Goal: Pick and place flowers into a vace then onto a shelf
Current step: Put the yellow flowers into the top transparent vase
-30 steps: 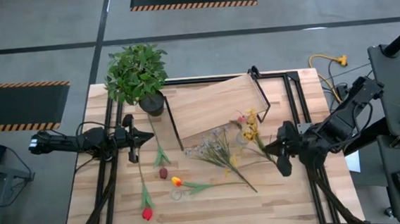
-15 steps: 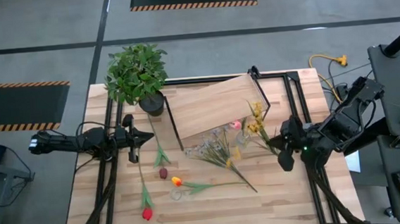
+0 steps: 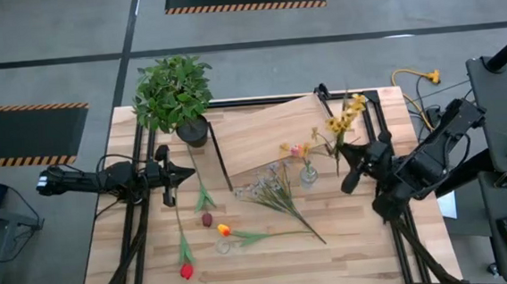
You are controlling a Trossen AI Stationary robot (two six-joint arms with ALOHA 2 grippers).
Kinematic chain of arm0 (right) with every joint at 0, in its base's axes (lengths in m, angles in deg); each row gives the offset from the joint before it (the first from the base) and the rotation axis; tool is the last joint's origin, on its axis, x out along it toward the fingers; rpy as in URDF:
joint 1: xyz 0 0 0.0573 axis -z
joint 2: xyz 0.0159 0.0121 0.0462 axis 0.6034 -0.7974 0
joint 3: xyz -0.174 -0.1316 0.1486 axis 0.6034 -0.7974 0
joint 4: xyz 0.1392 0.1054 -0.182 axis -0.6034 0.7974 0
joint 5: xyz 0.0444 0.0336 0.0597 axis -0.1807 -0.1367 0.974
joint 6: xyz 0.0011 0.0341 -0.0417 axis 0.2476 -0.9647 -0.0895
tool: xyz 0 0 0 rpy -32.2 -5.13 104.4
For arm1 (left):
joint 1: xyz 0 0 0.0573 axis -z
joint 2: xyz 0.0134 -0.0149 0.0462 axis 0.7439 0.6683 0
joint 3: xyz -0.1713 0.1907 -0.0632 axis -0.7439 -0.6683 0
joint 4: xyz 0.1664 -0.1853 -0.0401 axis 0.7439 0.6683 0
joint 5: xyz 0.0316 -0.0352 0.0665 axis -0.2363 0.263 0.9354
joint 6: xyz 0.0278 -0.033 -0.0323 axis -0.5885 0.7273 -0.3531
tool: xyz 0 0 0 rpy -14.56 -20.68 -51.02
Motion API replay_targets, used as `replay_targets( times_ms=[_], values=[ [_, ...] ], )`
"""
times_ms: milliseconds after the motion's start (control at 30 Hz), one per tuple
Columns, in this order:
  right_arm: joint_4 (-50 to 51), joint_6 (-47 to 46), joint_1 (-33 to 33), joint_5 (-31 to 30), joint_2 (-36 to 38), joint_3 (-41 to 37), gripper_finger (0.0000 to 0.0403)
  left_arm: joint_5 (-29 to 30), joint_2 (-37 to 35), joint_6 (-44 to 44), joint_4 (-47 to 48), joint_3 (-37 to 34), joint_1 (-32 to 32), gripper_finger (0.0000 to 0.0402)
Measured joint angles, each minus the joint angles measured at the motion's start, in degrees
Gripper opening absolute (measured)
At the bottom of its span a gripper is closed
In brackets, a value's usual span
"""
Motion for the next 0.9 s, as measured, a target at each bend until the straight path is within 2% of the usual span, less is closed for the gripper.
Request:
replay_targets(
  times_ms=[233, 467, 567, 733, 900],
  values=[
    [-6.3, -6.9, 0.0, -8.5, 0.0, -9.2, 0.0012, 0.0, 0.0, 0.0, 0.0, 0.0, 0.0, 0.0],
    [-13.5, -8.0, 0.8, -8.8, 0.0, -13.8, 0.0012, 0.0, 0.0, 0.0, 0.0, 0.0, 0.0, 0.0],
    [-19.3, -5.7, 1.3, -8.8, 0.0, -14.9, 0.0012, 0.0, 0.0, 0.0, 0.0, 0.0, 0.0, 0.0],
    [-26.8, 5.5, 2.1, -8.9, 0.0, -15.2, 0.0012, 0.0, 0.0, 0.0, 0.0, 0.0, 0.0, 0.0],
    [-32.8, 7.5, 3.0, -8.9, -0.6, -15.2, 0.0012, 0.0, 0.0, 0.0, 0.0, 0.0, 0.0, 0.0]
  ],
)
